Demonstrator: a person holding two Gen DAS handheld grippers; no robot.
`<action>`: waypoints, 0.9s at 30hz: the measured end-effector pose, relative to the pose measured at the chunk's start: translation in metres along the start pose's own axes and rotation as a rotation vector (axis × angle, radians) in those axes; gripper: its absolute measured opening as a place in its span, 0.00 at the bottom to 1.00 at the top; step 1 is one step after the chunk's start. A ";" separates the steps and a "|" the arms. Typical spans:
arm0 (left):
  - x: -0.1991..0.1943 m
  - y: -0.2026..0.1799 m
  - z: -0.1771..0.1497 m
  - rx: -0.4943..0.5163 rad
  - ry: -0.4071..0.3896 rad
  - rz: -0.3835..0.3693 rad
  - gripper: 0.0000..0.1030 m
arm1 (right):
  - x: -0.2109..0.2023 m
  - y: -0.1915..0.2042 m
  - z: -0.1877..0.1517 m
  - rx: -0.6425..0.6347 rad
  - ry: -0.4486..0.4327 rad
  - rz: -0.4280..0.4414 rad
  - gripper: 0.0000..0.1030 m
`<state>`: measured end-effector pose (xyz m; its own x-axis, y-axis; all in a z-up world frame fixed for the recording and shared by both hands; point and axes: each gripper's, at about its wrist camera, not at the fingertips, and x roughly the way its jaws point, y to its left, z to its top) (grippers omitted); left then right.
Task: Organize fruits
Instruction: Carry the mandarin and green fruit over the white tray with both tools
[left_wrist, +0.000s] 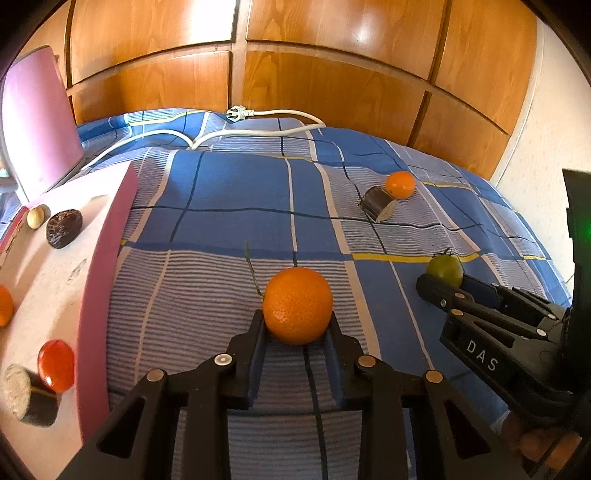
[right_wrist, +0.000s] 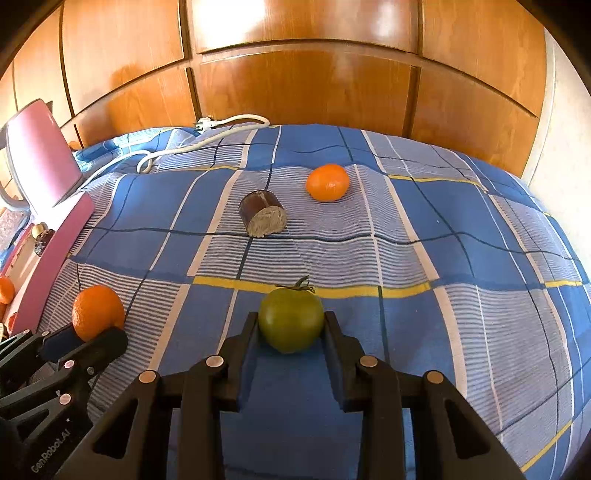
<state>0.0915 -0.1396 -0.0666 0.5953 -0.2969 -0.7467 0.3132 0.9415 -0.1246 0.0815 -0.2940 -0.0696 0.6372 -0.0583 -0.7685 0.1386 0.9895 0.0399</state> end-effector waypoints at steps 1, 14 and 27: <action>-0.002 0.000 -0.001 -0.001 0.002 -0.003 0.28 | -0.003 0.000 -0.003 0.008 -0.003 0.003 0.32; -0.050 0.000 -0.012 0.024 -0.047 -0.052 0.28 | -0.035 0.022 -0.031 0.032 -0.010 0.067 0.32; -0.101 0.057 -0.007 -0.087 -0.147 0.027 0.29 | -0.068 0.070 -0.026 -0.058 -0.053 0.163 0.32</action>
<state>0.0437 -0.0549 -0.0032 0.7066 -0.2853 -0.6475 0.2341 0.9578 -0.1667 0.0282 -0.2172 -0.0317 0.6867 0.0984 -0.7202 -0.0132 0.9923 0.1230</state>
